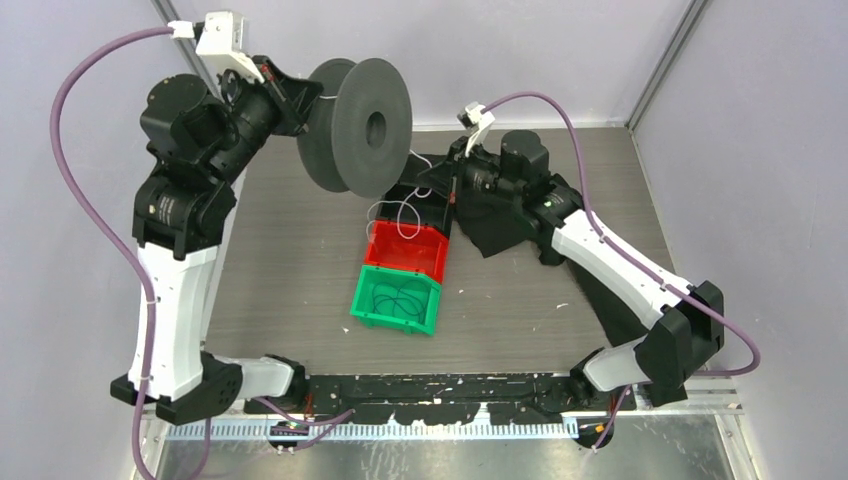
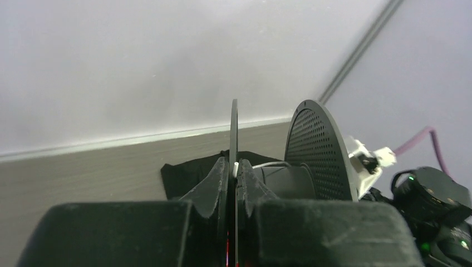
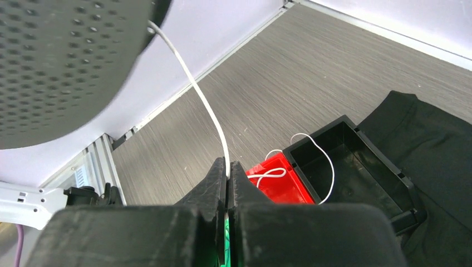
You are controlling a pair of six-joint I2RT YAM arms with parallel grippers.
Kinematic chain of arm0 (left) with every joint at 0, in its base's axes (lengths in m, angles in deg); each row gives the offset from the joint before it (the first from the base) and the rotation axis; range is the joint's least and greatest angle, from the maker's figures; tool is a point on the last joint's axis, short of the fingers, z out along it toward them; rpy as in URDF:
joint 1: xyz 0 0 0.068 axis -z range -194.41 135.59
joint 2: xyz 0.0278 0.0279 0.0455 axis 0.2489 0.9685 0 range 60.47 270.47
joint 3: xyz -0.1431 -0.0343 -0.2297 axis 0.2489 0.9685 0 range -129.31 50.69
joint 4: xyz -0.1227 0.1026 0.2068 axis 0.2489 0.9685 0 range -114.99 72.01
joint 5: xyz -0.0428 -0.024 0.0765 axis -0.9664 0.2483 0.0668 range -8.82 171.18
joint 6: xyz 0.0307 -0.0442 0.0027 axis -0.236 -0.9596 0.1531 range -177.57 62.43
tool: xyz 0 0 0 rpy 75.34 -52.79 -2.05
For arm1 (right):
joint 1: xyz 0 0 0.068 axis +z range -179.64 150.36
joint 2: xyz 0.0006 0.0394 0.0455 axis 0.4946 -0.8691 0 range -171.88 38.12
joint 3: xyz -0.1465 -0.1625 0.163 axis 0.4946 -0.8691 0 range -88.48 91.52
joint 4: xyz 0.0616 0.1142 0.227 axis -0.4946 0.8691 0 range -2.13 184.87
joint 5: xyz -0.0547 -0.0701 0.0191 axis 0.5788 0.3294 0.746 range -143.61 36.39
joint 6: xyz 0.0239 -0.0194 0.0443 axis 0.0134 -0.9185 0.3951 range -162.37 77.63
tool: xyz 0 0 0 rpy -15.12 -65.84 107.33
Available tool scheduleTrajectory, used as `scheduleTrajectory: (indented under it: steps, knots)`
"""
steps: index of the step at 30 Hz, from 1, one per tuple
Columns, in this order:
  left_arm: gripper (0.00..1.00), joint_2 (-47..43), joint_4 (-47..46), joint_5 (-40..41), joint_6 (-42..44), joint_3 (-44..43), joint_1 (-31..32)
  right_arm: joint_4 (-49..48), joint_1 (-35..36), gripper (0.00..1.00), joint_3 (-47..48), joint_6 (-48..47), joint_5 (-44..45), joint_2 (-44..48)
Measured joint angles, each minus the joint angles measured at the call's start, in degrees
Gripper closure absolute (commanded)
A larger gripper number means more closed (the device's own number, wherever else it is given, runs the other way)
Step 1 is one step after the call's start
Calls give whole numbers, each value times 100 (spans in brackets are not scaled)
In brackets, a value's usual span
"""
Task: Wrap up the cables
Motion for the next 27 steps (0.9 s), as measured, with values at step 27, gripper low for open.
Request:
scheduleTrajectory:
  steps: [27]
  knots:
    - [100,-901,-2140,3368,-2645,3585,219,-2232,1574,71,-962,874,396,-374]
